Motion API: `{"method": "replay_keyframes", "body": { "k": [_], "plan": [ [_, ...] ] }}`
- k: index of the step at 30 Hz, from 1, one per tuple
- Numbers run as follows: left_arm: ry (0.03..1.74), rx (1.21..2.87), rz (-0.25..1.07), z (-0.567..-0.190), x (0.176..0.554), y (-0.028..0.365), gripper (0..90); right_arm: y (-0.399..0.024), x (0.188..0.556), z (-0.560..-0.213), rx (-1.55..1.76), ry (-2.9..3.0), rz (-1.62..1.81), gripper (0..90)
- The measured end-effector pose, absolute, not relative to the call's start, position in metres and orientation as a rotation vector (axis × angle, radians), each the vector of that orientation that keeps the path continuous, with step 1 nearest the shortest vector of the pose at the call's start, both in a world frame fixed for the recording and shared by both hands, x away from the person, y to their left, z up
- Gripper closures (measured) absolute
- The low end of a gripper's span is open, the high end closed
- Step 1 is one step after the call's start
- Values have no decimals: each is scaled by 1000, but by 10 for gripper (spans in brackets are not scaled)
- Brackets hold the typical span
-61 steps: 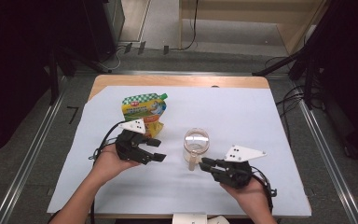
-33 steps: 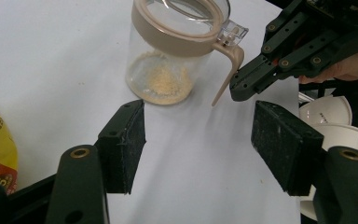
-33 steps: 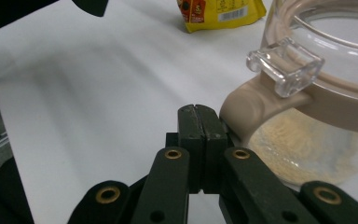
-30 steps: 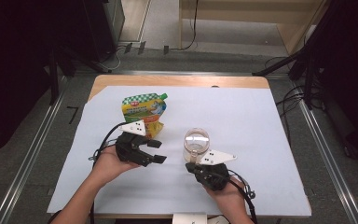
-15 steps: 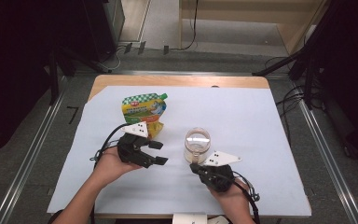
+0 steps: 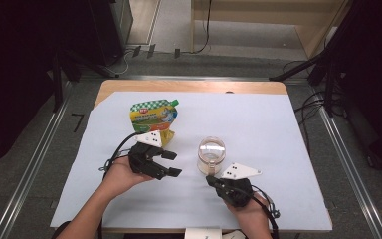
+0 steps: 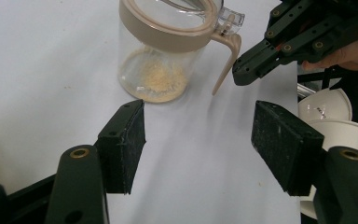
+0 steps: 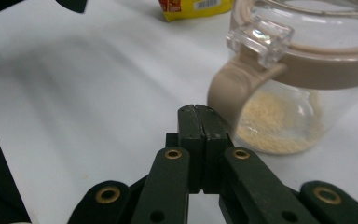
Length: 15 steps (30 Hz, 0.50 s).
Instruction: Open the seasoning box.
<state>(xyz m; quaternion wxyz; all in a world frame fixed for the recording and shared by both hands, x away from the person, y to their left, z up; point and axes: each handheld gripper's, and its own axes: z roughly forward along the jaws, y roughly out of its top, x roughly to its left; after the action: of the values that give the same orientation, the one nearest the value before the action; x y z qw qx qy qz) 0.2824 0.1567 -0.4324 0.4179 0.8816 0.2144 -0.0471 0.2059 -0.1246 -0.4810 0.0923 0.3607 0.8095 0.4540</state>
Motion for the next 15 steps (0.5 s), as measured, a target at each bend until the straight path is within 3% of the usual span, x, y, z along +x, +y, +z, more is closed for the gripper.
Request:
{"method": "replay_keyframes", "body": {
  "k": [15],
  "plan": [
    [523, 2223, -125, -433, 283, 153, 353, -117, 207, -484, 1099, 2361, 1330, 900]
  ]
}}
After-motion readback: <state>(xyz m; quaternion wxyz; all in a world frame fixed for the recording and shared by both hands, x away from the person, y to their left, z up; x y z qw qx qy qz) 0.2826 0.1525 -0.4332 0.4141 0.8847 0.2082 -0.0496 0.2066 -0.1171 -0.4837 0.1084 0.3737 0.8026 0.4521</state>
